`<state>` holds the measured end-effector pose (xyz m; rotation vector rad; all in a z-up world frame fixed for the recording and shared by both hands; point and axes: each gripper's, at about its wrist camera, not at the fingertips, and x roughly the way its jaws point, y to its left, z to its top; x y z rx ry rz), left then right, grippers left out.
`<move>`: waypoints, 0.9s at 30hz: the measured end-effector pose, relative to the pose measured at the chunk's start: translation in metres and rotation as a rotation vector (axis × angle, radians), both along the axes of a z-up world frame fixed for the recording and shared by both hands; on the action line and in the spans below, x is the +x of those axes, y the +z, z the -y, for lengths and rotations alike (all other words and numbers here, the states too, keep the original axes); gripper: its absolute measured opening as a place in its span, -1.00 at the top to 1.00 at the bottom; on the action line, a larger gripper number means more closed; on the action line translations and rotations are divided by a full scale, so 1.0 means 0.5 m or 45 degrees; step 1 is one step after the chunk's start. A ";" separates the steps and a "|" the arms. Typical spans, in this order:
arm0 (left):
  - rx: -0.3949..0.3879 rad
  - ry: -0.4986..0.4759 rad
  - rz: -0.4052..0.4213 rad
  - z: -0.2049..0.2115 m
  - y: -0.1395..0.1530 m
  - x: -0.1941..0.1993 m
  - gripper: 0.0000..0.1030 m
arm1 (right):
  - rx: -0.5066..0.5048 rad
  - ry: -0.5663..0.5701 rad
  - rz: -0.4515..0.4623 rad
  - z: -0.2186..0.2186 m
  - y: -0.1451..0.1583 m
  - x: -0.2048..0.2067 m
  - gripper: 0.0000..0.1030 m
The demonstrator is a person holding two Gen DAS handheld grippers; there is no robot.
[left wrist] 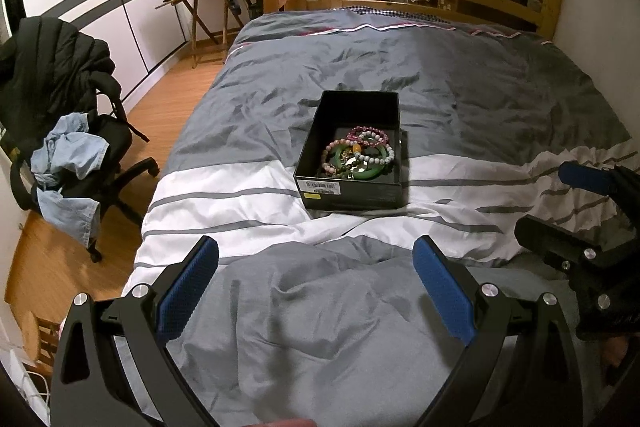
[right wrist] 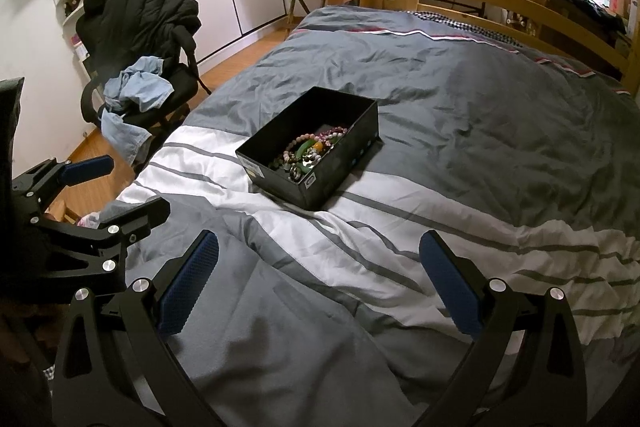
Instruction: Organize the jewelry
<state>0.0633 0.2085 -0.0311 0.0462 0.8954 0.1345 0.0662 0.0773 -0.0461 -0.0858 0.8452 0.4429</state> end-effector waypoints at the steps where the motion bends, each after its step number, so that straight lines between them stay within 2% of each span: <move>1: 0.001 -0.001 -0.002 0.001 -0.001 0.001 -0.86 | 0.001 0.000 -0.001 0.002 0.000 0.001 -0.93; 27: -0.004 -0.014 -0.024 0.003 -0.004 0.001 -0.86 | 0.004 0.018 -0.013 0.006 -0.011 0.001 -0.93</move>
